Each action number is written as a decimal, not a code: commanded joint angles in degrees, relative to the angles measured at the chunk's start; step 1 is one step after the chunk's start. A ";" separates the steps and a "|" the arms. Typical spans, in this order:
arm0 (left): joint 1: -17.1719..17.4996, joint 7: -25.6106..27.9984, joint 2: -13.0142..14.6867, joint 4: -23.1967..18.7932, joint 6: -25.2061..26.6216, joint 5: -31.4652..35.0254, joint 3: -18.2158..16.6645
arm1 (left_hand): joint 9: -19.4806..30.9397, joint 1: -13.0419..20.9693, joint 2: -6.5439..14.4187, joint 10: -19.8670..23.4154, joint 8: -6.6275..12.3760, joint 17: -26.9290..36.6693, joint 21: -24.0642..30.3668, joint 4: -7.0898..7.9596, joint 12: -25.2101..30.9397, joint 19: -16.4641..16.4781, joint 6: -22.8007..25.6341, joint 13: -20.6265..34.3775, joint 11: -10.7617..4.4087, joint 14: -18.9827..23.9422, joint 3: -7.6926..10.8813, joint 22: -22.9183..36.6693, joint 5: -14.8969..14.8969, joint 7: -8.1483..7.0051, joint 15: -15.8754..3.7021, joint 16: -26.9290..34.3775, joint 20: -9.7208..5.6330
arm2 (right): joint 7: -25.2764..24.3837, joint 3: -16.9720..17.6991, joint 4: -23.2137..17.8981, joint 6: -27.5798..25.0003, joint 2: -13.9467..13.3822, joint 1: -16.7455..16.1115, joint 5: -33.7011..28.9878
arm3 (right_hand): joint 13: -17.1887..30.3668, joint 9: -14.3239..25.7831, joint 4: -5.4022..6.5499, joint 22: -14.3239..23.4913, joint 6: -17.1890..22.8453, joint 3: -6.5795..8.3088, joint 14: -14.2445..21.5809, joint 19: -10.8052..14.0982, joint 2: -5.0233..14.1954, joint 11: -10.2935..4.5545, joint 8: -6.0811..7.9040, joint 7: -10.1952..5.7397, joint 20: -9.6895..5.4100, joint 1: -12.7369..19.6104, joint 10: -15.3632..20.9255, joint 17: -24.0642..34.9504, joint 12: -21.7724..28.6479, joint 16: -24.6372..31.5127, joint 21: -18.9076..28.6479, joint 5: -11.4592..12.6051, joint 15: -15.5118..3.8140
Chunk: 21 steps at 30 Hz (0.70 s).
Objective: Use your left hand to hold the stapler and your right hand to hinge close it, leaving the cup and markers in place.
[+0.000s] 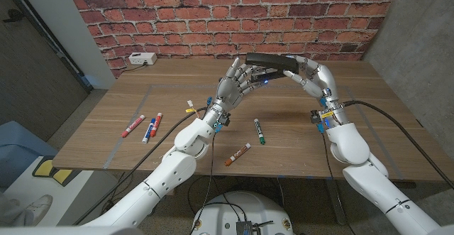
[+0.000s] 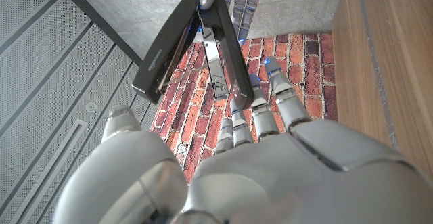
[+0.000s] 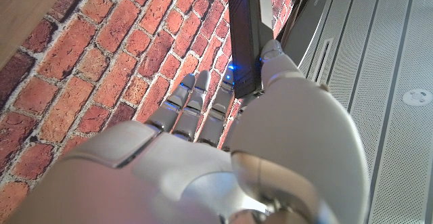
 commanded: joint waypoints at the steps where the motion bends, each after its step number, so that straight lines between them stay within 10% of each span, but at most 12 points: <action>1: 0.06 -0.37 0.02 -0.32 0.22 -0.26 0.12 | 0.15 -1.05 -0.06 0.04 -0.01 0.33 -0.37 0.12 0.20 -0.26 -0.08 0.15 -0.48 -0.50 -0.53 0.13 0.51 -0.67 0.22 -0.28 0.08 | -0.68 0.02 0.85 -0.58 -0.89 0.11 -2.35 | 12.87 -0.04 1.11 0.26 0.52 0.76 0.02 -0.16 3.71 -5.83 0.20 -0.24 -0.16 2.79 5.90 0.15 0.06 -0.19 0.18 0.24 -11.06; 21: -0.22 0.55 -0.01 -0.37 1.18 0.30 0.40 | 0.15 -2.48 -0.69 -0.45 -0.09 0.39 -0.85 0.74 0.04 -1.12 -0.29 0.23 -0.55 -1.53 -1.56 0.16 1.04 -1.03 0.89 -0.52 0.06 | -5.41 1.12 -0.25 -3.90 -2.16 -1.29 -12.02 | 12.64 -0.19 1.59 0.20 0.35 0.71 -0.04 -0.29 3.98 -5.82 0.22 -0.39 0.07 2.45 5.18 0.07 -0.99 -0.29 0.14 0.60 -11.06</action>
